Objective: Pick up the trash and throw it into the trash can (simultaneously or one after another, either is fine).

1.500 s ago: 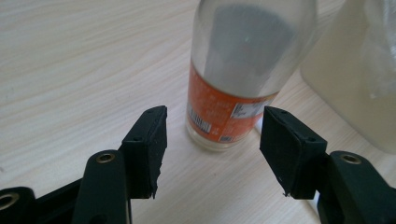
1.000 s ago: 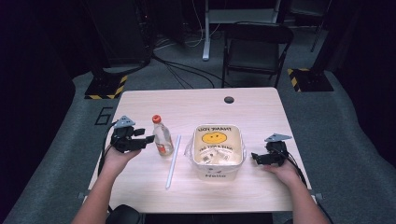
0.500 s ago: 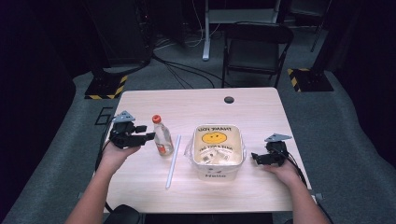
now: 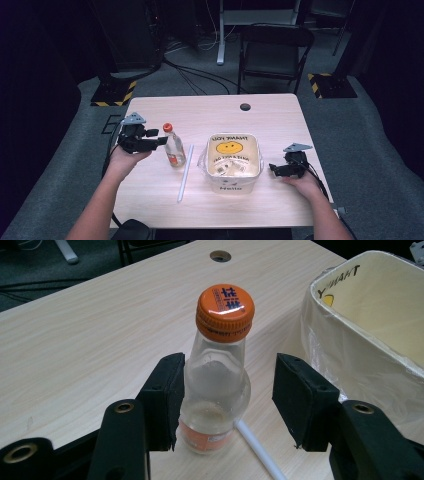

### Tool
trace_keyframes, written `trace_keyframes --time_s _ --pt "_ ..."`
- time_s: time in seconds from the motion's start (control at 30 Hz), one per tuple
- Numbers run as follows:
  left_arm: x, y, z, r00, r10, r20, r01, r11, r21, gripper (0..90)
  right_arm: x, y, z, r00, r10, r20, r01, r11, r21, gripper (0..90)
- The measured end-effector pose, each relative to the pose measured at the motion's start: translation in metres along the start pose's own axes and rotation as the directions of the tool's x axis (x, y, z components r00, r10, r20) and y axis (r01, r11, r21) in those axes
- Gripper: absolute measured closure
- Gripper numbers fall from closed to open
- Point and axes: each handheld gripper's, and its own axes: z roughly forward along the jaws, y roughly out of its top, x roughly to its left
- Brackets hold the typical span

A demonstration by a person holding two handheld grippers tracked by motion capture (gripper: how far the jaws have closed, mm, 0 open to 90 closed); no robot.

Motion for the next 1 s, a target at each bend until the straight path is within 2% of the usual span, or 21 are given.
trace_keyframes --time_s 0.4,1.0 --pt "0.002 0.013 0.004 0.9999 -0.002 0.017 0.002 1.0000 0.009 48.4 0.000 0.000 0.000 1.0000 0.000 0.000 0.000 1.000 0.000 6.2" --pt "0.004 0.020 0.018 0.9999 0.008 0.009 -0.008 0.9995 0.031 53.2 0.000 0.000 0.000 1.0000 -0.002 -0.002 0.002 1.000 0.000 6.2"
